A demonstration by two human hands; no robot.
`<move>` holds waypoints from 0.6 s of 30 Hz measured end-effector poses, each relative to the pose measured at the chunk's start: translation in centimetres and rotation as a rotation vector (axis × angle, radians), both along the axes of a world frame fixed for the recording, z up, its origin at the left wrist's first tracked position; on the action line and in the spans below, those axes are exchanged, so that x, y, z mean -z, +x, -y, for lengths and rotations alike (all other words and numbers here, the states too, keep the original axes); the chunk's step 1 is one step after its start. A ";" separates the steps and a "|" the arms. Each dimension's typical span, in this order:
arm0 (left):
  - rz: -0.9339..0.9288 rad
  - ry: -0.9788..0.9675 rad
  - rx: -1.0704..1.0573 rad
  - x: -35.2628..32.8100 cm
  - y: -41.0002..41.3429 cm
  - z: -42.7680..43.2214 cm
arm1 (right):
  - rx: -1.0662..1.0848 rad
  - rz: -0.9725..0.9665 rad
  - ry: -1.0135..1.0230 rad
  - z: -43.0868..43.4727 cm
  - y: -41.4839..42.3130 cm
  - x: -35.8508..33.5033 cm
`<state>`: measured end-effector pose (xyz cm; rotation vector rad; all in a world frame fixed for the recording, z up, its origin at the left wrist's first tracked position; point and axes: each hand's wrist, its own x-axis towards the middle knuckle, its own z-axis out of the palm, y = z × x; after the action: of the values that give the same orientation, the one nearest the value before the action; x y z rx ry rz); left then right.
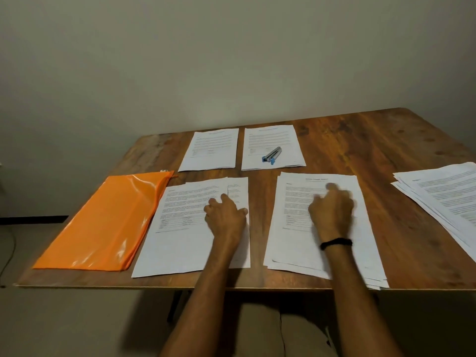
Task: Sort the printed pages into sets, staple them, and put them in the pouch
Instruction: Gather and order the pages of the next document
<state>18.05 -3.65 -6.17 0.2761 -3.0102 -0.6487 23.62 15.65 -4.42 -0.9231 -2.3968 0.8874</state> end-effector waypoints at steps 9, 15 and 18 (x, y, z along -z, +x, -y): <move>-0.047 0.044 0.006 -0.2 -0.4 2.6 | -0.390 0.286 0.031 12.6 -3.6 0.3; -0.024 0.137 0.082 -0.5 -0.6 5.2 | -0.525 0.216 -0.184 14.0 -5.9 0.9; -0.015 0.199 0.087 -0.4 -0.4 6.0 | -0.527 0.125 -0.289 13.9 -5.3 0.4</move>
<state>17.61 -9.64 -5.74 0.1483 -2.9595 -0.9563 18.35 1.77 -4.85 -0.4431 -2.7209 1.4329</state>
